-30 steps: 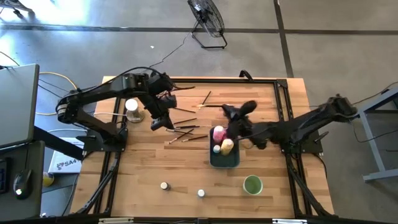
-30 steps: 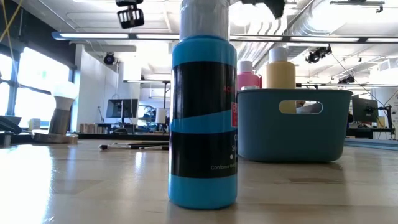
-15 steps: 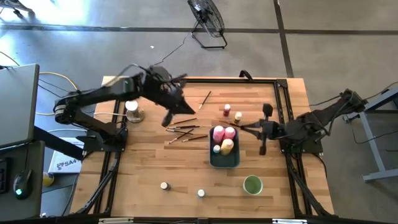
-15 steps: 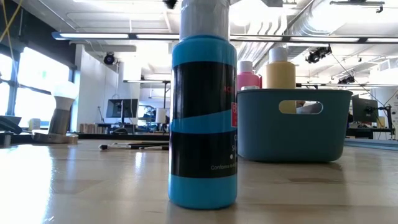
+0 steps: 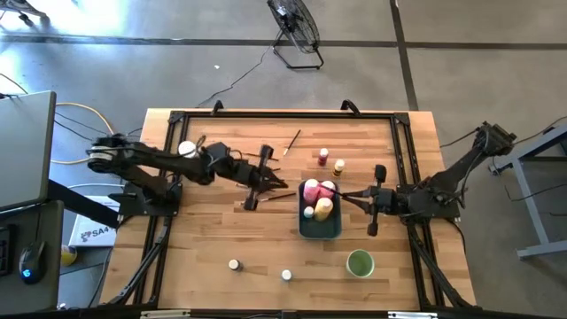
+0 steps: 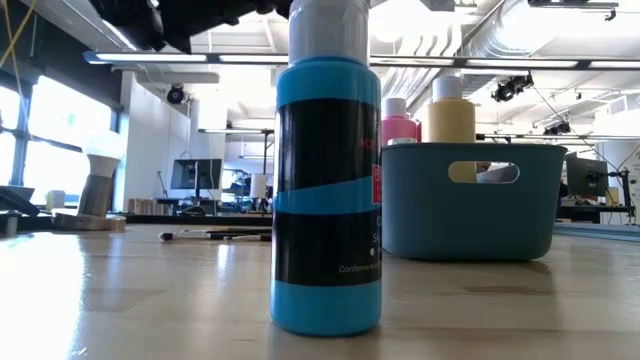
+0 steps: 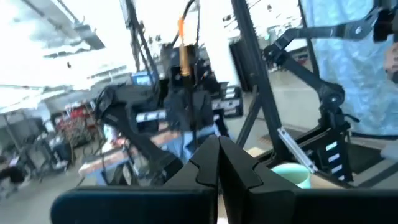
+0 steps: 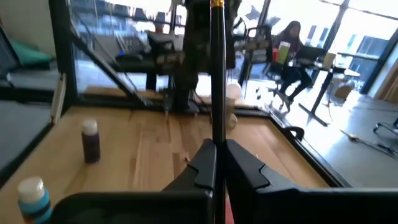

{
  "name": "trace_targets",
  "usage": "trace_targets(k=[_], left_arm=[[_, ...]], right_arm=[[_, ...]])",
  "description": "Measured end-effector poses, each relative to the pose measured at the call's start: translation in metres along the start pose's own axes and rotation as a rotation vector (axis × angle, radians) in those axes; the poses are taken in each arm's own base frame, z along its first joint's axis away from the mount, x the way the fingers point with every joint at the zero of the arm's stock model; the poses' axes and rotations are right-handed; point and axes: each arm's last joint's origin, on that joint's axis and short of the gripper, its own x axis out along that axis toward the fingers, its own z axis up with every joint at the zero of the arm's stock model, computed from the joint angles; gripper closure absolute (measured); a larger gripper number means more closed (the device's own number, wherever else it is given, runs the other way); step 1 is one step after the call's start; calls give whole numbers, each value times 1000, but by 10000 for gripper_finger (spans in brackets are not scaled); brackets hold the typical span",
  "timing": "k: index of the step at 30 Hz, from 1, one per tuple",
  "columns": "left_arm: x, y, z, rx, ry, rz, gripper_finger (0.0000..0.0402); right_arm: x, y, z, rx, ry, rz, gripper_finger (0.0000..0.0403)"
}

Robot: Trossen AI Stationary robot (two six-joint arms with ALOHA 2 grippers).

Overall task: Pick & Place Paint Supplies
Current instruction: Put the black and gold paint brush into the green cup

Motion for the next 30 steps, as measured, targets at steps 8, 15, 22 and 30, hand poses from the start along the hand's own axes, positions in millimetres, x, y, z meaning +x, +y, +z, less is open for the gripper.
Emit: trace_targets(k=[8, 15, 22, 30], left_arm=[[26, 5, -10, -125, 27, 77, 399], [57, 17, -5, -149, 96, 38, 349], [78, 25, 5, -143, 43, -56, 260], [81, 24, 7, -157, 56, -59, 234]], right_arm=[[-1, 1, -29, 59, -127, 32, 395], [2, 4, -35, 56, -107, 45, 395], [4, 7, -38, 39, -90, 48, 395], [5, 6, -41, 42, -67, 43, 395]])
